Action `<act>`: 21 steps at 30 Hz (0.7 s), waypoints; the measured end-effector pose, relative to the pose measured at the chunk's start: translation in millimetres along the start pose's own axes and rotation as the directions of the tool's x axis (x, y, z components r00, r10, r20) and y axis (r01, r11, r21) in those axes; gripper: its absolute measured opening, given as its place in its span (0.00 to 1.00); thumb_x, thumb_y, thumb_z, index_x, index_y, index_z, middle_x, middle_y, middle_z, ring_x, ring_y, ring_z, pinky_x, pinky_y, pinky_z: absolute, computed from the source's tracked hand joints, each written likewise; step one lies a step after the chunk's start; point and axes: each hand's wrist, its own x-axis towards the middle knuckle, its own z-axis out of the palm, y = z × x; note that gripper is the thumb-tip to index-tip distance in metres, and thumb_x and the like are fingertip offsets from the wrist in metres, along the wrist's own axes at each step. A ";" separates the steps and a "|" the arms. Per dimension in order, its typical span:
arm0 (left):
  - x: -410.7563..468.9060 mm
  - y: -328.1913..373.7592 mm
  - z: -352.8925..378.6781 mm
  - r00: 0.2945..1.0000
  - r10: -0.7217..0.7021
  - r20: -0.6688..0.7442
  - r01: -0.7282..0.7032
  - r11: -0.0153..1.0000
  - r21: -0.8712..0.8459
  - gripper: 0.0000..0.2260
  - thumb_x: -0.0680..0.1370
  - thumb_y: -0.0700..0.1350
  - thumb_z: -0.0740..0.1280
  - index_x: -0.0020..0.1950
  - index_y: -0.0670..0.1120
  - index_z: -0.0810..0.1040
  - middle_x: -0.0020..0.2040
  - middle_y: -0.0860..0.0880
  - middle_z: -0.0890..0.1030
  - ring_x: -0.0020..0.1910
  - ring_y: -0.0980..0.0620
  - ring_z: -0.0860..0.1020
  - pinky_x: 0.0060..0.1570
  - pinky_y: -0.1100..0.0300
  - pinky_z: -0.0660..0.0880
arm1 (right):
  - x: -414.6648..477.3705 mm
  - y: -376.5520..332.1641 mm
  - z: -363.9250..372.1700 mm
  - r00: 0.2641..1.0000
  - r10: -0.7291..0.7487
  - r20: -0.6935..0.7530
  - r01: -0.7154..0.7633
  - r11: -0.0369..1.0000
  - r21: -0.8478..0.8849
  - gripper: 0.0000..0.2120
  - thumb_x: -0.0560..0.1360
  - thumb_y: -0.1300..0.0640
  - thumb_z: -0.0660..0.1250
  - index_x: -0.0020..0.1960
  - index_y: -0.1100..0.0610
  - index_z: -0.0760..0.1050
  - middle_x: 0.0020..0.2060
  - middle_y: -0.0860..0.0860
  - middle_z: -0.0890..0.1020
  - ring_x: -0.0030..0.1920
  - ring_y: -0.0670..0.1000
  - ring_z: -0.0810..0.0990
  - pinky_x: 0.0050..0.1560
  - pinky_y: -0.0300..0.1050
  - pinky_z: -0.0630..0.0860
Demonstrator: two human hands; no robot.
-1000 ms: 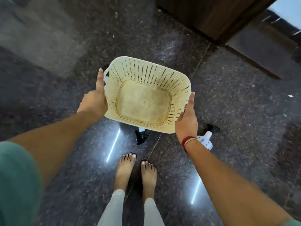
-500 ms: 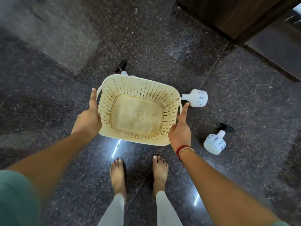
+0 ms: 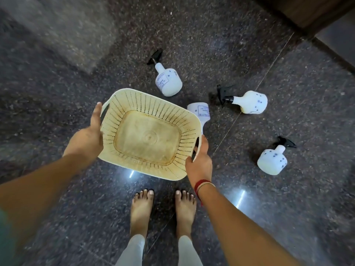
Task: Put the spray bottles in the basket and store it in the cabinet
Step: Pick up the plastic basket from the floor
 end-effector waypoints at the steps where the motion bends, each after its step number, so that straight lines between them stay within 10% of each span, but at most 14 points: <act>1: 0.9 -4.8 6.1 1.000 -0.005 0.000 0.005 1.000 0.002 0.36 0.80 0.41 0.56 0.76 0.58 0.33 0.33 0.41 0.76 0.31 0.42 0.74 0.37 0.51 0.71 | 2.3 3.0 6.3 1.000 0.002 0.010 -0.002 1.000 0.003 0.38 0.75 0.64 0.63 0.78 0.48 0.49 0.54 0.58 0.82 0.53 0.61 0.81 0.56 0.54 0.78; 21: 26.9 22.3 90.1 0.999 0.037 0.033 -0.034 0.997 -0.066 0.36 0.80 0.41 0.56 0.75 0.59 0.32 0.38 0.35 0.80 0.32 0.42 0.73 0.36 0.51 0.71 | 44.8 68.6 4.0 0.997 0.009 -0.078 -0.013 0.999 -0.050 0.33 0.74 0.66 0.63 0.75 0.52 0.54 0.50 0.57 0.83 0.49 0.62 0.81 0.53 0.56 0.78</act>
